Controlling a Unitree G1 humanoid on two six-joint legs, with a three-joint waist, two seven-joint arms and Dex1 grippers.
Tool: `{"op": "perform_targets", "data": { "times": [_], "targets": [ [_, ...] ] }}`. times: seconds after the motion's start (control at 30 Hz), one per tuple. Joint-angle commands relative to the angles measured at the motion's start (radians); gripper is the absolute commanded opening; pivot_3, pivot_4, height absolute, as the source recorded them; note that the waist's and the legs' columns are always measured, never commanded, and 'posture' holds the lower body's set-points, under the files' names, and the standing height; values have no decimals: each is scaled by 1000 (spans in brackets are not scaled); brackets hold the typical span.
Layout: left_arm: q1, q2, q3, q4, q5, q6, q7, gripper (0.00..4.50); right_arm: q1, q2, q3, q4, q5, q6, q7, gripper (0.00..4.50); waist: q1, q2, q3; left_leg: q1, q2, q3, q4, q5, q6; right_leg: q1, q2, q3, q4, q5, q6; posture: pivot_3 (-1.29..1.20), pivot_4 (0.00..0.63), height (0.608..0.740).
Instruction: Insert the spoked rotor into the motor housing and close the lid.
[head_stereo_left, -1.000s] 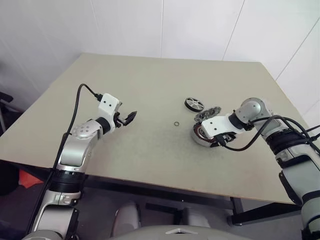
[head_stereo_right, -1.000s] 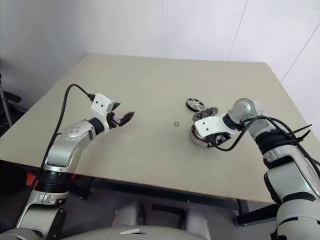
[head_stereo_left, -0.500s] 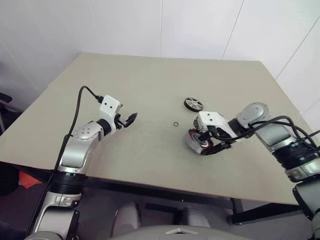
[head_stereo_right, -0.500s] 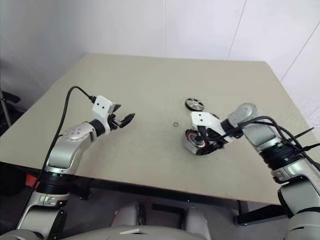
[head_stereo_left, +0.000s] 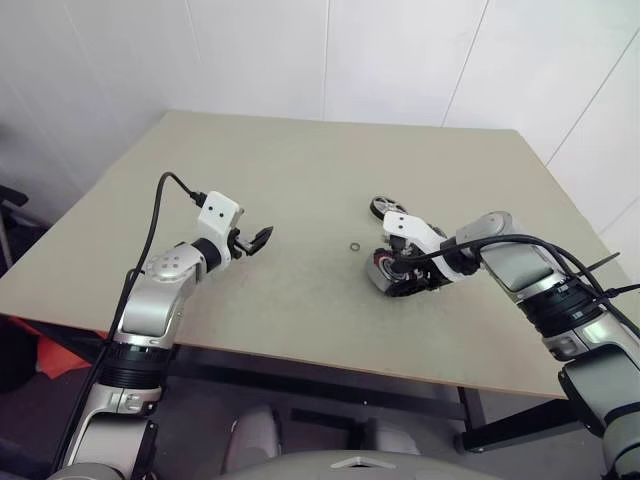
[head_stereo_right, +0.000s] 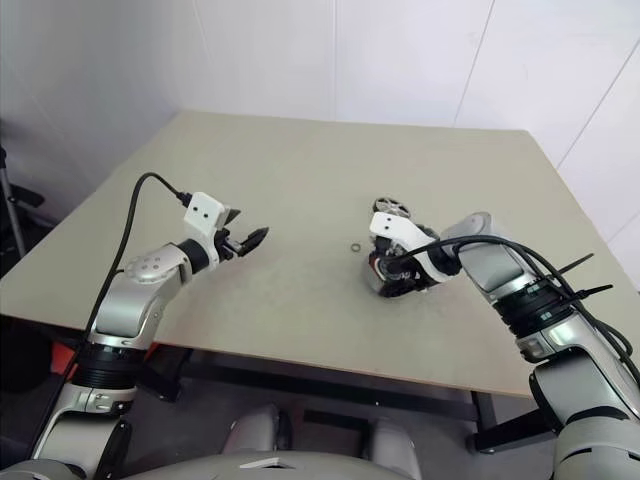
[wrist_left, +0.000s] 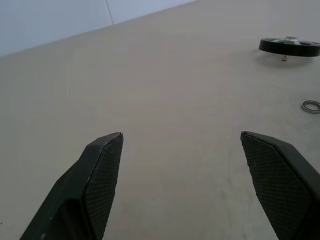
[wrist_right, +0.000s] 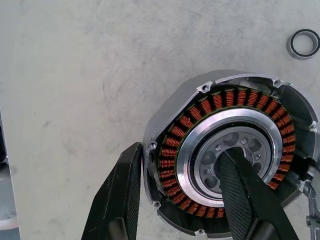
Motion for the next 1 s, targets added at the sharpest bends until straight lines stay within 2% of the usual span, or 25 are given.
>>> {"op": "perform_targets", "data": {
  "times": [0.03,0.1,0.33,0.53,0.73,0.8,0.9,1.0],
  "targets": [
    [-12,7,10,-22,3,-19,3,3989,-40,8,-3,-14,10,37,9,2232,0,0,0,0,-1,0,0,0,0,0,0,1,-1,0,0,0,0,740],
    [-10,7,8,-25,4,-18,3,3989,-48,14,-6,-5,10,37,3,2232,-1,0,0,0,-3,0,0,0,0,0,-1,3,-1,0,0,0,0,740],
    [-7,11,7,-25,5,-17,1,3989,-61,10,-30,-50,36,44,12,4413,2,0,0,0,-2,0,-3,0,0,-3,-1,3,4,4,-7,0,0,740],
    [-15,13,6,-14,6,-21,-5,3989,-57,-48,-58,-219,136,94,101,4413,5,-1,0,0,-2,0,-4,0,1,-7,-1,3,12,5,-7,0,0,740],
    [-28,13,0,1,9,-27,-12,3989,-95,-75,-155,-411,307,171,145,4413,7,-1,0,0,0,0,-9,0,-1,-11,1,1,16,6,-6,0,0,740],
    [-32,14,-2,6,10,-30,-15,3989,-135,-46,-205,-431,370,218,123,4413,4,0,0,-1,0,0,-10,-1,-2,-12,1,1,16,6,-6,0,0,740],
    [-38,14,-3,15,12,-34,-17,3989,-233,45,-281,-347,419,269,22,4413,1,0,0,-1,0,0,-9,-1,-3,-13,1,1,16,6,-6,0,0,740],
    [-42,10,-9,17,14,-37,-21,3989,-260,153,-334,-284,386,189,-135,4413,3,-1,-1,-1,0,0,-9,0,-4,-13,1,1,16,5,-6,0,0,740]
  ]
}}
